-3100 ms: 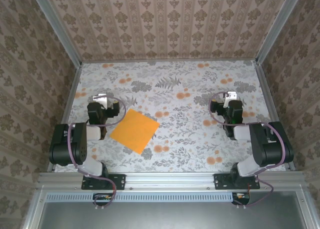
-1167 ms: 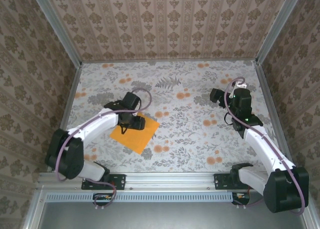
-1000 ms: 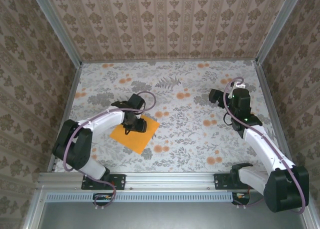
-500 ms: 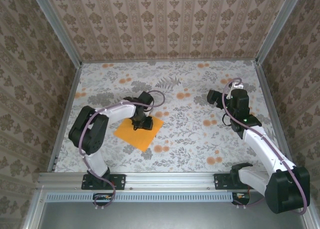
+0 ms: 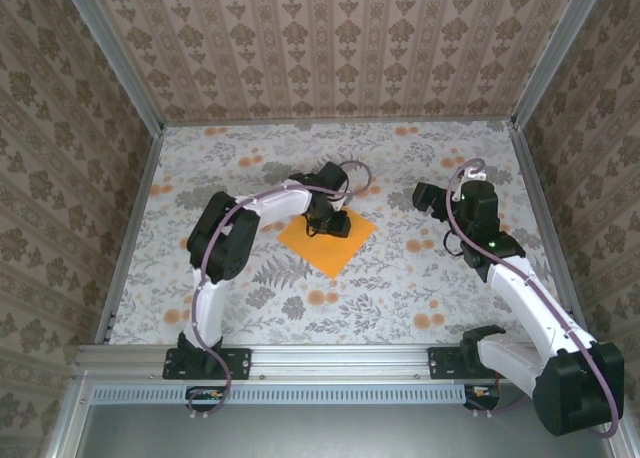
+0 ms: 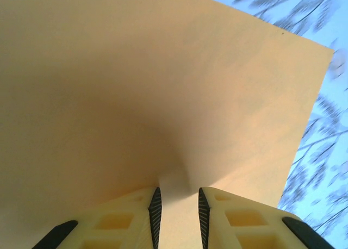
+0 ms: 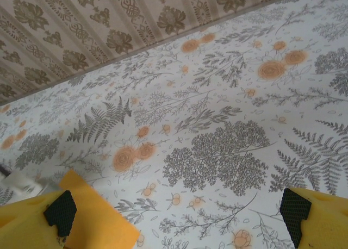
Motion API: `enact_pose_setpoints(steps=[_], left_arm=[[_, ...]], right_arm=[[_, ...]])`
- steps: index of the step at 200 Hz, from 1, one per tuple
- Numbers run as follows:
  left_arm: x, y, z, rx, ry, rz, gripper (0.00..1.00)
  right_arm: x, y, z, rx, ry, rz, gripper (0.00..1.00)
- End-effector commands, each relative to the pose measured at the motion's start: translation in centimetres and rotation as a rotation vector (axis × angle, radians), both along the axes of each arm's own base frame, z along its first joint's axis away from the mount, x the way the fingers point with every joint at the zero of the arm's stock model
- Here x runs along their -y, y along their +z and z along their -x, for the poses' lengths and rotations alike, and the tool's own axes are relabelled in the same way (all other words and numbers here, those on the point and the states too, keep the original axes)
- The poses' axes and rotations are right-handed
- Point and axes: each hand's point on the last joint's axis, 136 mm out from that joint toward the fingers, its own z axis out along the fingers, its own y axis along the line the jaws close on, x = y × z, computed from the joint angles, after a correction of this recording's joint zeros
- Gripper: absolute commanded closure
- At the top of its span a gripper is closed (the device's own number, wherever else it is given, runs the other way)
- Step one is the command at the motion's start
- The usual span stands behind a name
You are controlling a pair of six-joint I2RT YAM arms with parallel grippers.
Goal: Fold a paper plane with a square sheet of paper (fold left side to right side)
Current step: Move the square sheet of paper to the center of the table, then pick up the square sheet of paper from the center of the table.
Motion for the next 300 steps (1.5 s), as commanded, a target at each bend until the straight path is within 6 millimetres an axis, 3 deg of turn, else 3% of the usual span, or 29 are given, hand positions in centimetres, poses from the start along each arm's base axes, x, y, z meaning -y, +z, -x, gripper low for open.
enact_pose_setpoints(steps=[1, 18, 35, 56, 74, 100, 121, 194, 300], left_arm=[[2.1, 1.0, -0.1, -0.02, -0.049, 0.068, 0.73], [2.5, 2.8, -0.6, 0.008, -0.059, 0.105, 0.71], [1.7, 5.0, -1.4, 0.041, -0.033, 0.148, 0.68], [-1.1, 7.2, -2.3, 0.075, 0.042, 0.186, 0.66], [-4.1, 7.6, -2.5, 0.077, 0.106, 0.194, 0.66], [-7.7, 6.0, -1.7, 0.032, 0.176, 0.174, 0.68], [-8.7, 5.0, -1.1, 0.003, 0.198, 0.175, 0.69], [-8.7, 1.3, -0.6, -0.069, 0.197, 0.125, 0.7], [-8.2, -0.8, 0.5, -0.099, 0.175, 0.074, 0.71]], right_arm=[[-0.5, -0.3, 0.6, -0.036, -0.001, -0.035, 0.0], [-1.3, -0.6, 0.6, -0.059, 0.013, -0.041, 0.0], [-2.2, -1.0, 0.2, -0.094, 0.024, -0.039, 0.0], [-4.3, -1.8, -0.5, -0.152, 0.066, -0.021, 0.0], [-6.2, -3.1, -1.1, -0.223, 0.094, 0.011, 0.0], [-9.1, -5.2, -1.9, -0.308, 0.134, 0.043, 0.0], [-10.9, -7.7, -2.4, -0.39, 0.146, 0.069, 0.0], [-13.7, -13.6, -3.4, -0.584, 0.142, 0.215, 0.0], [-17.0, -18.1, -2.5, -0.704, 0.202, 0.251, 0.0]])
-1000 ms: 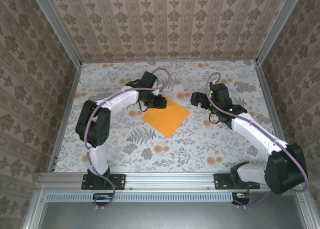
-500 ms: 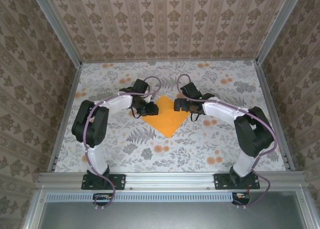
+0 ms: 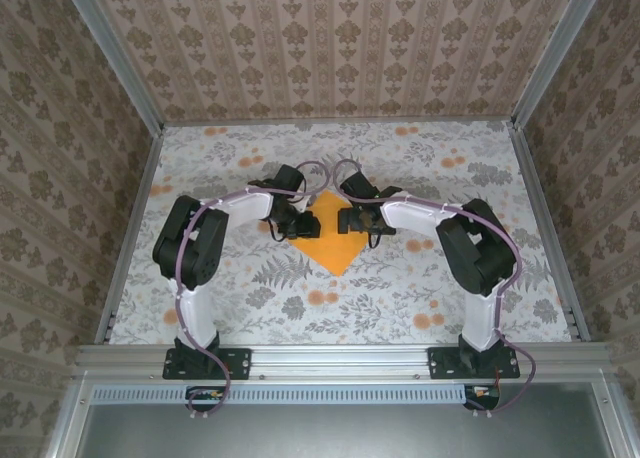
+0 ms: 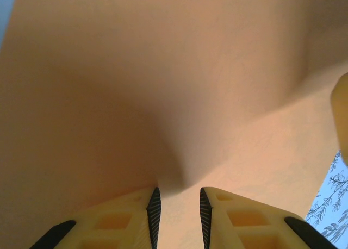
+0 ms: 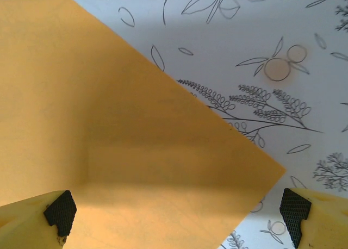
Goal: Fold a paper plane with a square sheet of paper (fold left side to right side)
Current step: Pick up the square sheet of paper from the center of the table.
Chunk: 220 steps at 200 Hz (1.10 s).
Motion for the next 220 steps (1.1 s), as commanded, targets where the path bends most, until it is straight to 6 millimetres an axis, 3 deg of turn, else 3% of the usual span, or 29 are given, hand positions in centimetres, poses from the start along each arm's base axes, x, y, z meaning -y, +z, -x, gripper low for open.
enact_pose_setpoints(steps=[1, 87, 121, 146, 175, 220], left_arm=[[0.0, -0.6, 0.1, -0.012, 0.001, -0.019, 0.71], [0.7, -0.5, 0.1, -0.006, 0.002, 0.017, 0.73], [1.0, 0.5, -0.2, 0.017, 0.003, 0.055, 0.73], [0.6, 2.7, -0.9, 0.071, 0.02, 0.106, 0.72], [-0.9, 5.7, -1.5, 0.142, 0.051, 0.172, 0.7], [-4.5, 8.3, -1.7, 0.199, 0.128, 0.215, 0.65]], right_arm=[[-0.6, -0.7, 0.4, -0.038, -0.003, 0.003, 0.0], [-4.0, -0.9, 0.9, -0.076, 0.08, -0.094, 0.05], [-5.0, -0.7, 1.0, -0.085, 0.104, -0.139, 0.19], [-5.9, 0.3, 0.8, -0.063, 0.139, -0.189, 0.35], [-6.5, 1.5, 0.5, -0.034, 0.165, -0.266, 0.52], [-6.8, 1.8, 0.4, -0.036, 0.188, -0.316, 0.65]])
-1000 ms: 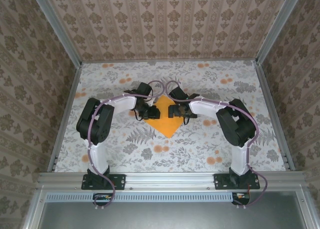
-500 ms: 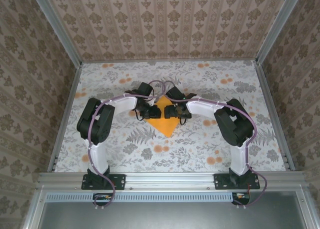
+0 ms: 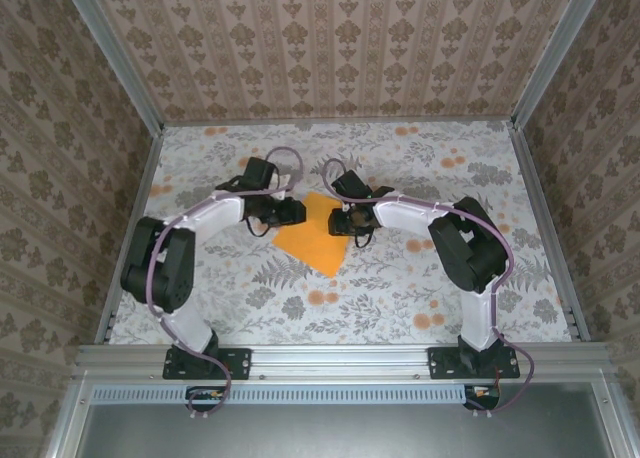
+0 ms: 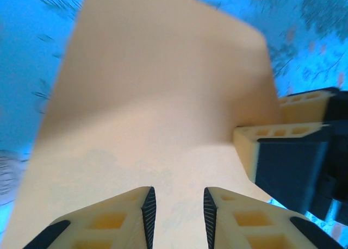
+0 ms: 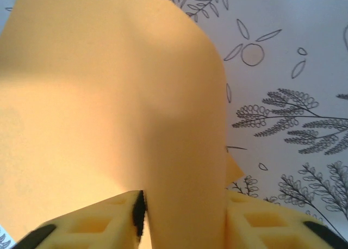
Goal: Fold a paper plane with a square sheet of paper (fold left side to right side)
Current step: Pick up the square sheet of paper from the center of the table.
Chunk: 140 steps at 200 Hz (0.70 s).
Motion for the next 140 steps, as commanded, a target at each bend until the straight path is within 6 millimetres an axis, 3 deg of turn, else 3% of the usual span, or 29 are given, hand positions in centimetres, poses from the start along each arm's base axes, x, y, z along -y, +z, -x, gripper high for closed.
enact_pose_setpoints(steps=[1, 22, 40, 61, 100, 128, 140], left_arm=[[-1.2, 1.7, 0.4, 0.025, 0.025, 0.049, 0.64], [-2.6, 3.4, 0.4, 0.067, 0.057, 0.119, 0.6], [-3.5, 5.2, 0.5, 0.132, 0.068, 0.191, 0.5], [-3.5, 8.5, 0.7, 0.251, 0.029, 0.309, 0.4], [-2.8, 14.4, 1.8, 0.459, -0.058, 0.471, 0.26], [-2.1, 19.5, 3.1, 0.606, -0.148, 0.584, 0.14], [-1.8, 21.6, 4.0, 0.671, -0.192, 0.617, 0.08]], right_arm=[[-0.6, 1.6, 0.0, 0.021, 0.029, -0.082, 0.65], [-1.3, 3.9, -0.3, 0.068, 0.066, -0.213, 0.68], [-1.5, 6.4, -0.2, 0.117, 0.13, -0.316, 0.7], [-1.4, 10.2, 0.5, 0.185, 0.224, -0.431, 0.73], [-0.1, 17.3, 3.4, 0.294, 0.389, -0.561, 0.74], [1.0, 23.2, 5.7, 0.371, 0.476, -0.666, 0.74], [1.4, 26.7, 7.4, 0.431, 0.535, -0.709, 0.74]])
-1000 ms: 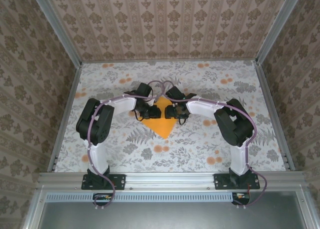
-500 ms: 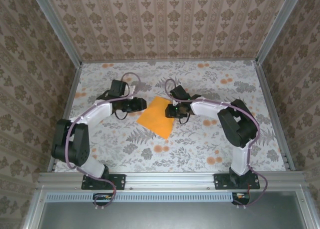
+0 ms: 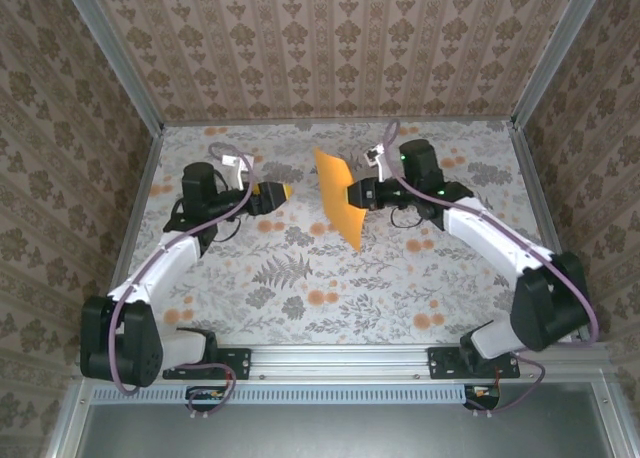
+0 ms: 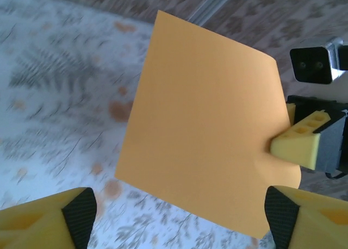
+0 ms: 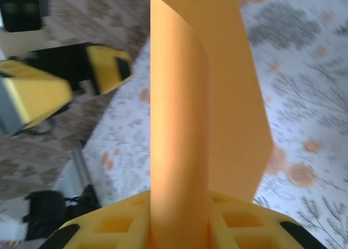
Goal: Fold a paper plane with a square sheet of paper (fold left side to right side)
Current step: Pick up the square sheet of paper from the center of the table, then place a square sheet of paper at the center of the table.
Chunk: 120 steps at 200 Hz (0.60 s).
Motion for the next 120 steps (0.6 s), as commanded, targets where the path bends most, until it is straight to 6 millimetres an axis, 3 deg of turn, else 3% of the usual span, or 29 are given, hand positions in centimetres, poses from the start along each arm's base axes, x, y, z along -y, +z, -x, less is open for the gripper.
enact_pose_setpoints(steps=[1, 21, 49, 81, 120], left_arm=[[1.0, 6.3, 2.1, 0.226, -0.12, 0.11, 0.08], [1.6, 9.5, 3.8, 0.34, -0.186, 0.13, 0.0], [2.9, 12.5, 5.7, 0.427, -0.289, 0.136, 0.0], [4.3, 13.3, 6.3, 0.439, -0.351, 0.14, 0.0], [5.6, 13.9, 7.5, 0.459, -0.423, 0.201, 0.02]], right_arm=[[0.0, 5.7, 4.1, 0.099, 0.175, -0.106, 0.74], [0.0, 9.8, 6.7, 0.162, 0.278, -0.165, 0.73], [0.0, 13.8, 9.1, 0.215, 0.384, -0.228, 0.74], [-0.1, 16.2, 9.9, 0.264, 0.414, -0.277, 0.75], [0.1, 17.8, 9.8, 0.295, 0.385, -0.311, 0.75]])
